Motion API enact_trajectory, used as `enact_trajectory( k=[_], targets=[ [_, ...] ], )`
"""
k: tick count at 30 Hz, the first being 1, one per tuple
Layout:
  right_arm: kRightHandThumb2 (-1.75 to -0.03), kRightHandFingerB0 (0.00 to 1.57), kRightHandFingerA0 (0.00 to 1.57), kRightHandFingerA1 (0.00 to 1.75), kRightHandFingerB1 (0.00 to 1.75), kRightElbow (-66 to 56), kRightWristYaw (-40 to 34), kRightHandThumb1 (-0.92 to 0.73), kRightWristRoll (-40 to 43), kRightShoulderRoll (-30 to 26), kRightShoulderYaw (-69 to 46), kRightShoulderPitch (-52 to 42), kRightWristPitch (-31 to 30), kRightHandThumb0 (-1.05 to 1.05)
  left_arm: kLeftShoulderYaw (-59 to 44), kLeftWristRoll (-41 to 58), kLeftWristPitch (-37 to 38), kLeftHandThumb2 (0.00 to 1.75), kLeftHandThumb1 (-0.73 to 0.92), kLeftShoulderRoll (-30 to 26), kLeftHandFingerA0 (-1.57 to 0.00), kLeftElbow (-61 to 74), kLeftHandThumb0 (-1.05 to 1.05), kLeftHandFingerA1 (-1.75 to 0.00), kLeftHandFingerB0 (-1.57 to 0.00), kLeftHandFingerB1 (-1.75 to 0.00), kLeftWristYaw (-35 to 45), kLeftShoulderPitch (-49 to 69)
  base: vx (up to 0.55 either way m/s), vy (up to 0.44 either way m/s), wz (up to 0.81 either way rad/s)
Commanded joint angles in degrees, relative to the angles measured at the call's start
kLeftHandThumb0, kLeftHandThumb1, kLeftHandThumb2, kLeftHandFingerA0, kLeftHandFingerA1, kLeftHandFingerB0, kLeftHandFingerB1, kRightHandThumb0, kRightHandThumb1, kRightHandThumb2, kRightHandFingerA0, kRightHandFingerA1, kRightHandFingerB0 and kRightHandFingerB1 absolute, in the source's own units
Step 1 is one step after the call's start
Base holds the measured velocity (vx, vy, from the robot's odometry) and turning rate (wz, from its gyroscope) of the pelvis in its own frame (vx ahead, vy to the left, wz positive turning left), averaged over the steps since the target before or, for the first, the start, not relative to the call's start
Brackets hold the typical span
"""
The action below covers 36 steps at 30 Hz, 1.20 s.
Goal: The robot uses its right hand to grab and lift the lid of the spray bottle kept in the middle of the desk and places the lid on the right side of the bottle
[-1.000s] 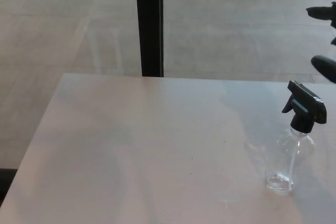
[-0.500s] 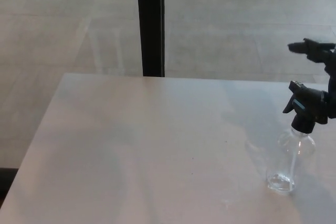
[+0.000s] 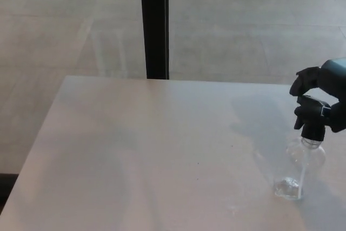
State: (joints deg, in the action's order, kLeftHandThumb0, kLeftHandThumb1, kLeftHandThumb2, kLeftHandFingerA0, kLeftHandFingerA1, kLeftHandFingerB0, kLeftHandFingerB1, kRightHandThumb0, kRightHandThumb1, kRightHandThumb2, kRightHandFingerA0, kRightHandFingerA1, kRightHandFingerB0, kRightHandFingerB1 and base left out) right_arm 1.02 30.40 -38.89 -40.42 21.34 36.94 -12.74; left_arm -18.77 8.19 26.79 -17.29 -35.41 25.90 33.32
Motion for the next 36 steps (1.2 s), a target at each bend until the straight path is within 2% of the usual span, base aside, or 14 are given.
enact_trajectory(
  k=[1, 2, 5, 6, 8, 16, 17, 18, 20, 22, 30, 32, 34, 36],
  targets=[
    [-0.67, 0.54, 1.07, 0.98, 0.47, 3.75, 20.76, -0.91, -11.8, -2.4, 8.04, 4.08, -12.23, -0.85, 2.95, -7.36, 4.93, 0.63, 0.75, -4.49, -0.4, -5.36, -0.71, -0.56, -0.41, -0.4, -3.46, -1.29, 0.0, 0.0, 0.0],
    [-0.65, 0.63, 0.98, 1.06, 0.54, 3.43, 18.78, -0.83, -10.94, -1.61, 7.39, 3.5, -12.58, -0.75, 3.22, -7.87, 4.96, 0.63, 0.76, -4.62, -0.39, -4.8, -0.7, -0.54, -0.4, -0.39, -3.78, -0.93, 0.0, 0.0, 0.0],
    [-0.63, 0.67, 0.94, 1.14, 0.56, 2.37, 15.1, -0.77, -8.95, 0.31, 5.68, 2.21, -14.78, -0.66, 3.67, -8.04, 4.84, 0.63, 0.76, -4.64, -0.38, -3.23, -0.74, -0.56, -0.4, -0.4, -4.15, 0.0, 0.0, 0.0, 0.0],
    [-0.63, 0.67, 0.92, 1.11, 0.56, 2.17, 14.38, -0.75, -9.15, 0.92, 5.54, 2.03, -15.51, -0.63, 3.87, -8.01, 5.18, 0.63, 0.76, -4.74, -0.39, -3.51, -0.74, -0.55, -0.4, -0.4, -4.36, 0.0, 0.0, 0.0, 0.0],
    [-0.63, 0.61, 0.94, 1.29, 0.6, 1.56, 13.24, -0.72, -9.43, 1.99, 5.18, 1.71, -16.7, -0.58, 4.04, -7.75, 5.43, 0.63, 0.76, -4.85, -0.38, -3.94, -0.71, -0.56, -0.4, -0.4, -4.38, -0.14, 0.0, 0.0, 0.0],
    [-0.62, 0.63, 0.99, 1.24, 0.6, 1.18, 13.81, -0.72, -10.37, 3.46, 5.39, 2.54, -18.34, -0.56, 4.57, -7.0, 6.31, 0.63, 0.76, -5.48, -0.38, -4.96, -0.71, -0.56, -0.4, -0.4, -4.95, -0.55, 0.0, 0.0, 0.0],
    [-0.6, 0.81, 0.89, 1.56, 0.56, -4.59, 10.31, -0.66, -7.62, 3.49, 1.35, -0.69, -17.37, -0.35, 5.6, -9.13, 8.31, 0.64, 0.78, -6.26, -0.39, -6.75, -0.74, -0.59, -0.42, -0.43, -6.15, -1.45, 0.0, 0.0, 0.0],
    [-0.6, 0.81, 0.89, 1.56, 0.56, -4.47, 10.41, -0.66, -7.82, 3.77, 1.38, -0.52, -17.34, -0.35, 5.77, -9.02, 8.61, 0.64, 0.78, -6.3, -0.39, -7.16, -0.74, -0.59, -0.42, -0.43, -6.38, -1.53, 0.0, 0.0, 0.0],
    [-0.62, 0.92, 0.83, 1.73, 0.64, -6.68, 7.82, -0.63, -7.41, 4.24, -0.46, -2.14, -16.13, -0.34, 5.96, -8.37, 7.99, 0.63, 0.77, -5.94, -0.38, -7.75, -0.66, -0.56, -0.42, -0.41, -6.74, -1.74, 0.0, 0.0, 0.0],
    [-0.77, 0.96, 0.86, 1.66, 0.66, -8.34, 4.18, -0.63, -6.12, 5.14, -3.16, -3.81, -14.05, -0.25, 6.32, -8.39, 7.59, 0.63, 0.77, -6.04, -0.4, -6.82, -0.7, -0.6, -0.42, -0.43, -7.12, -1.6, 0.0, 0.0, 0.0],
    [-0.82, 0.92, 0.86, 1.61, 0.75, -9.66, -4.49, -0.69, -2.11, 10.79, -9.96, -6.91, -9.68, -0.25, 6.44, -7.69, 8.69, 0.63, 0.76, -5.88, -0.41, -7.47, -0.74, -0.58, -0.44, -0.41, -7.27, -1.33, 0.0, 0.0, 0.0],
    [-0.79, 0.92, 0.89, 1.58, 0.75, -9.65, -6.68, -0.68, -1.14, 12.08, -11.32, -7.49, -7.8, -0.23, 6.5, -8.03, 8.66, 0.63, 0.76, -5.92, -0.41, -7.63, -0.73, -0.58, -0.44, -0.41, -7.74, -1.33, 0.0, 0.0, 0.0],
    [-0.79, 0.87, 0.89, 1.63, 0.9, -9.42, -10.28, -0.63, 1.25, 14.51, -13.81, -7.93, -5.16, -0.19, 6.53, -8.02, 7.75, 0.63, 0.75, -5.92, -0.41, -6.06, -0.7, -0.57, -0.43, -0.41, -7.8, -0.76, 0.0, 0.0, 0.0],
    [-0.69, 0.86, 0.91, 1.64, 0.84, -9.32, -10.73, -0.62, 1.1, 14.61, -14.12, -8.03, -4.28, -0.17, 6.59, -8.19, 7.98, 0.63, 0.76, -6.04, -0.41, -6.0, -0.69, -0.57, -0.42, -0.41, -7.84, -0.76, 0.0, 0.0, 0.0]
  ],
)
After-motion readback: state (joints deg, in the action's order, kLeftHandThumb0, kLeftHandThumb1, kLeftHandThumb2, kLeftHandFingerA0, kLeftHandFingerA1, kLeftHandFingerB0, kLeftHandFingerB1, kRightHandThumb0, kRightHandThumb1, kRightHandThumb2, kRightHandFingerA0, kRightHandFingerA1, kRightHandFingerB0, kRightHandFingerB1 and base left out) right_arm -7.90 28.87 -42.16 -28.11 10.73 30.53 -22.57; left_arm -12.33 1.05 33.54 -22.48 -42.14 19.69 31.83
